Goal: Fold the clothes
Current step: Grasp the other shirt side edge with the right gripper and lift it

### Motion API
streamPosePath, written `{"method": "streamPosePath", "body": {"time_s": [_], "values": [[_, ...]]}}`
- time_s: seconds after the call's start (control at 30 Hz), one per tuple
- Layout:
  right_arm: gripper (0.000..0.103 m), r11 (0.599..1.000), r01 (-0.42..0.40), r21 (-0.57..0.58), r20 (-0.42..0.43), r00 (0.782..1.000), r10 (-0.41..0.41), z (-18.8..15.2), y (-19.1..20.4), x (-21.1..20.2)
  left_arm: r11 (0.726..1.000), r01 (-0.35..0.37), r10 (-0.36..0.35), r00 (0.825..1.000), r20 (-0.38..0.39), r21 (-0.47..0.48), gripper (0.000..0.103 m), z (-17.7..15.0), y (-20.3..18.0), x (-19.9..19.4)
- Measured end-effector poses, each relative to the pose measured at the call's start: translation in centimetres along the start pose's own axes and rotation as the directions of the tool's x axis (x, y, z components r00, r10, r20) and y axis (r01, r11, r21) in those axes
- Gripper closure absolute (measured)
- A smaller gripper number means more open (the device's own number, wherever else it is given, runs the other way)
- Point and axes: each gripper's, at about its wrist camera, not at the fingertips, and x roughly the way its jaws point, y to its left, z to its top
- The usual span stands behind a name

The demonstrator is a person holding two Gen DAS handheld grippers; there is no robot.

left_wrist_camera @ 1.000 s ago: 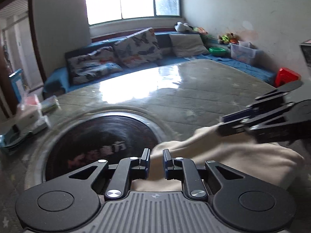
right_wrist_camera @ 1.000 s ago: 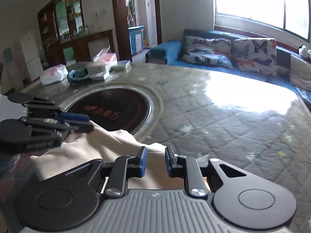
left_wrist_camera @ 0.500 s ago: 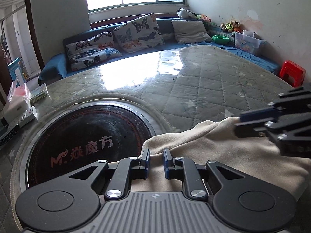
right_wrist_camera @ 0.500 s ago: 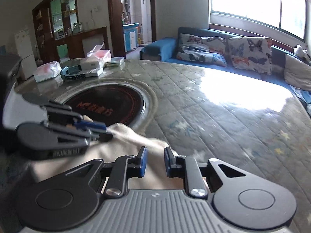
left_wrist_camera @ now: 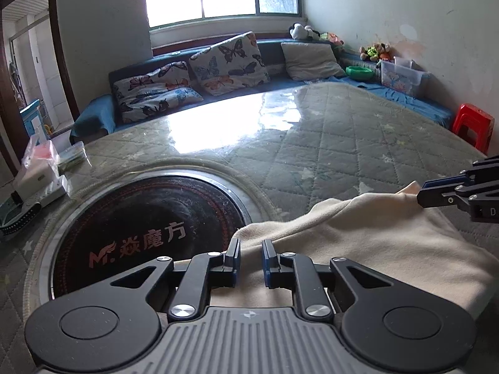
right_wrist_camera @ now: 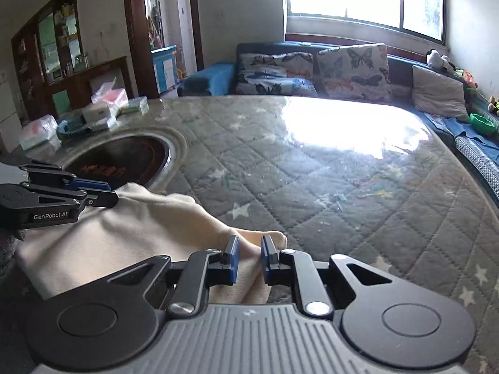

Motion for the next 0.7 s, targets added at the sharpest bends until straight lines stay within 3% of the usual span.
{"method": "streamPosePath", "body": {"time_s": [0.23,0.43,0.7], "values": [[0.089,0.985,-0.125,-0.121,0.003,0.992,0.127,-0.6,2.9,-3.0,0.991,0.092,-0.102,0.990,0.093,0.099,0.087,-2.5,-1.8,-5.2],[0.089,0.956,-0.217,-0.198,0.003,0.975,0.222,-1.9,6.3,-3.4,0.986,0.105,-0.115,0.990,0.079,0.127,0.086,-5.2,-2.1,-5.8],[0.089,0.953,-0.240,-0.188,-0.041,0.971,0.236,-4.1,6.1,-2.7,0.988,0.118,-0.124,0.991,0.055,0.102,0.087,-6.5,-2.7,-5.5]]}}
